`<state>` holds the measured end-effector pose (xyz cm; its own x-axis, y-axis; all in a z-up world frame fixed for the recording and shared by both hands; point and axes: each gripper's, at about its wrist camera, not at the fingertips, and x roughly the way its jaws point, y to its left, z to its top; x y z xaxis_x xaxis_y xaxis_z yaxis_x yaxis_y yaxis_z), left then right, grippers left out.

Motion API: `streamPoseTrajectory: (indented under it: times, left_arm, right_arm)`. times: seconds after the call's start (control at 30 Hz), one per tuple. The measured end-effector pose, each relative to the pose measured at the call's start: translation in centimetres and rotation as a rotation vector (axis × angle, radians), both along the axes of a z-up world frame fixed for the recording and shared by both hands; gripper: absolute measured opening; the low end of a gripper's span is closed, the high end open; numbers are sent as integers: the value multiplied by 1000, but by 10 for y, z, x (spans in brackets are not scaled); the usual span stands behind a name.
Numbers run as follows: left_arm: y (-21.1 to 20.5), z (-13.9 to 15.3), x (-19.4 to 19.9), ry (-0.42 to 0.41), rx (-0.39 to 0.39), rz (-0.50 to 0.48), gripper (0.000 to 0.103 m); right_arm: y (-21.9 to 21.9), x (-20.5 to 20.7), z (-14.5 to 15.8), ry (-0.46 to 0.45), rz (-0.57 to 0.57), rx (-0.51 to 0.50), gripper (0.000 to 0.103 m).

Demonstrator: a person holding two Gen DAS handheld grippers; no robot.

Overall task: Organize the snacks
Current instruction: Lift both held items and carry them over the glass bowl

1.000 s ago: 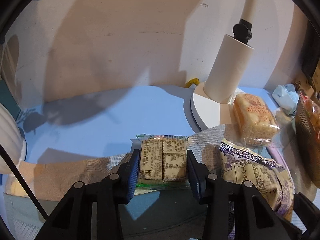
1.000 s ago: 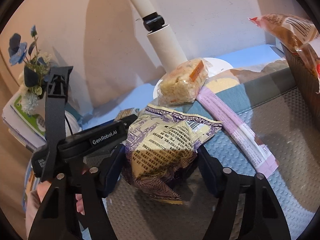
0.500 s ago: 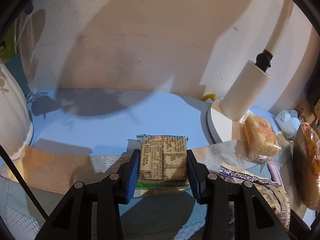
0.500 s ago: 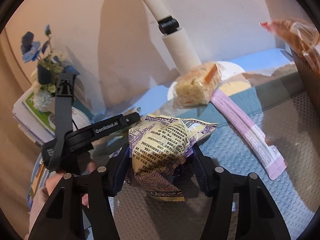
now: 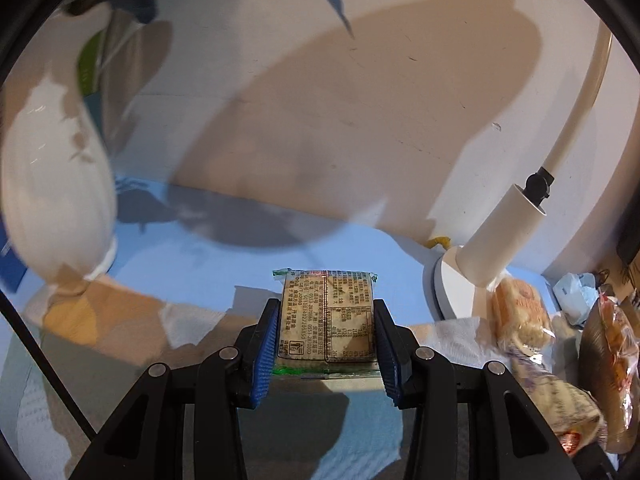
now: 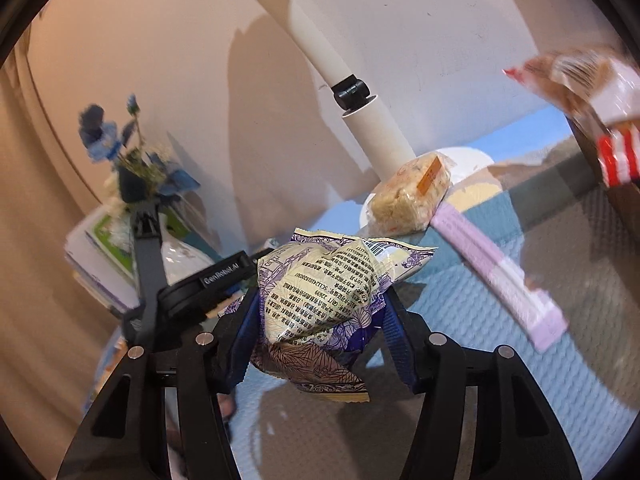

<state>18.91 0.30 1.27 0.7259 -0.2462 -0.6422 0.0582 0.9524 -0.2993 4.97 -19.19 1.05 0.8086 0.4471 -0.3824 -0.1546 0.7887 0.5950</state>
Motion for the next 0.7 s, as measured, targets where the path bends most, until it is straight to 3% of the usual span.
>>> streamPoseTrajectory:
  times: [0.27, 0.37, 0.4, 0.47, 0.7]
  left_arm:
    - [3, -5, -45, 39, 41, -3, 43]
    - [1, -1, -61, 39, 81, 1, 43]
    - [0, 2, -66, 32, 85, -3, 43]
    - [-4, 15, -76, 6, 70, -24, 43]
    - [-61, 85, -82, -82, 118, -127, 43]
  right_arm:
    - [-2, -44, -1, -3, 53, 59, 57]
    - [-8, -56, -3, 5, 89, 119, 57]
    - [-12, -58, -5, 16, 141, 180, 57]
    - [-18, -65, -3, 4, 176, 254, 57]
    - [-61, -93, 49, -124, 125, 275, 57]
